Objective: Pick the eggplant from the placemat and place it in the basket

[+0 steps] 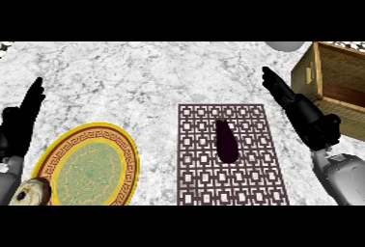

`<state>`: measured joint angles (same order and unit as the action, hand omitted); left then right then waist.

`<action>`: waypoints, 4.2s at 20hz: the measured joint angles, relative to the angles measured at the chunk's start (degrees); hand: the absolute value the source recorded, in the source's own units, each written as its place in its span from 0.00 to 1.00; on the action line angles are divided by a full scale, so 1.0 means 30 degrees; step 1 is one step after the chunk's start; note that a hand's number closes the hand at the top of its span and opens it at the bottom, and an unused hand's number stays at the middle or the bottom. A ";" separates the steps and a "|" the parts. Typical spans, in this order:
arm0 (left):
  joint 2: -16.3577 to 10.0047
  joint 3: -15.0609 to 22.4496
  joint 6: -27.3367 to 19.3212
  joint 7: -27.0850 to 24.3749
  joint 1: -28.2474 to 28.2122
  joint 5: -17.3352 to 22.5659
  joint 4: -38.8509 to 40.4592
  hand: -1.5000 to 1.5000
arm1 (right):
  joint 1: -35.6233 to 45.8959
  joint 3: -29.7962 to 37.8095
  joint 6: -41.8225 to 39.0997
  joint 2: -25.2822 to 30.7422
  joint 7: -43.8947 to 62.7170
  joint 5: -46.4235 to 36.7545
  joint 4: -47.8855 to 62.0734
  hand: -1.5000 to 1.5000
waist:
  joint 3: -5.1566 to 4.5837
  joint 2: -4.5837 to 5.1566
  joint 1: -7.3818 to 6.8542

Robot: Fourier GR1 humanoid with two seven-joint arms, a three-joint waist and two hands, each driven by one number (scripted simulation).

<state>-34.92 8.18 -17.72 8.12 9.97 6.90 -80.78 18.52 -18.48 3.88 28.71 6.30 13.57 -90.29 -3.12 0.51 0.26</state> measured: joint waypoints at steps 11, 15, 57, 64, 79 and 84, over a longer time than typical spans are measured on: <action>0.2424 0.0314 0.2103 0.0273 0.1191 0.2738 0.0195 0.50 | 0.4686 -0.1331 -0.6141 -0.1256 -0.5263 0.0097 0.2631 0.00 | 0.0997 0.0307 -0.1432; 0.2540 -0.0177 0.2776 0.0276 0.1076 0.3383 0.0649 0.50 | 0.5112 -0.3496 -0.4530 -0.4063 -0.7299 -0.3063 0.3965 0.00 | 0.1025 0.0088 -0.0958; 0.3380 -0.2110 0.4024 0.0852 0.0689 0.2693 0.0905 0.50 | 1.2269 0.1764 -1.7921 0.0813 0.6523 -0.3249 0.5848 0.00 | 0.1045 -0.0205 0.0008; 0.3808 -0.2387 0.4326 0.0700 0.0659 0.2330 0.1017 0.50 | 0.8492 0.1489 -1.5445 -0.0313 0.3532 -0.6683 0.4235 0.00 | 0.1046 -0.0156 -0.0107; 0.4498 -0.3026 0.4872 0.0940 0.0372 0.1368 0.0462 0.50 | 0.6235 0.0330 -1.1853 -0.4089 -0.0267 -1.2182 0.7794 0.00 | 0.1043 -0.0146 -0.0226; 0.4500 -0.3562 0.5434 0.1029 0.0517 0.1309 0.0694 0.50 | 0.6275 0.0110 -1.1727 -0.4307 -0.1711 -1.3884 0.9687 0.00 | 0.1043 -0.0142 -0.0222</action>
<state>-21.42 -2.50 -1.42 11.21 11.52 10.82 -78.69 37.34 -18.15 -31.30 15.79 1.17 -28.08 -61.22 0.01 0.09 -0.40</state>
